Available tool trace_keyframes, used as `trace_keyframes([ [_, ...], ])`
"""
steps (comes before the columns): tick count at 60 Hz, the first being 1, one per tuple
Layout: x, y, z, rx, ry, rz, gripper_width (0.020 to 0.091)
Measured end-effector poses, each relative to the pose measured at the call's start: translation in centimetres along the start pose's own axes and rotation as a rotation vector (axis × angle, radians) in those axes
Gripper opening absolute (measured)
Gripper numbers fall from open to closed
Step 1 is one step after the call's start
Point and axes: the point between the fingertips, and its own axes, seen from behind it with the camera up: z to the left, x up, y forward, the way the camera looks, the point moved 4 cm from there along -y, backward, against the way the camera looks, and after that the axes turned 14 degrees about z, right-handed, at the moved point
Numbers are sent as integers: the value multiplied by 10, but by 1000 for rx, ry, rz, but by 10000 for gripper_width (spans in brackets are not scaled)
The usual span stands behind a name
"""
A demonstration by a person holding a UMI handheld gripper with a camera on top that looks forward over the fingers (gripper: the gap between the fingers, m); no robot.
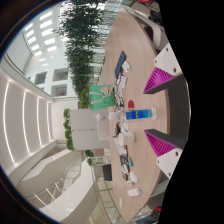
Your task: Pour water
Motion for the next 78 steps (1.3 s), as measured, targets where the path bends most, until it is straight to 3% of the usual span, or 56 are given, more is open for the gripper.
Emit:
trace_keyframes([
  [16,34,180,11,-62,-10,-61,764],
  [18,37,194,11,-61,-17,-59,725],
  [19,36,202,10,-61,-19,-47,668],
  [21,31,218,10,-59,-17,-7,473],
  [27,38,234,10,-69,3,-32,450],
  [33,41,245,12,-40,19,-4,434],
  [40,46,251,6,-4,39,99,408],
  [46,78,253,-3,0,-83,161,385],
  [55,155,278,-1,-162,-645,164,383],
  [61,195,304,12,-294,-1103,123,383],
  [68,224,338,48,-516,-1576,-3,382],
  [78,250,355,76,-727,-2080,-38,382],
])
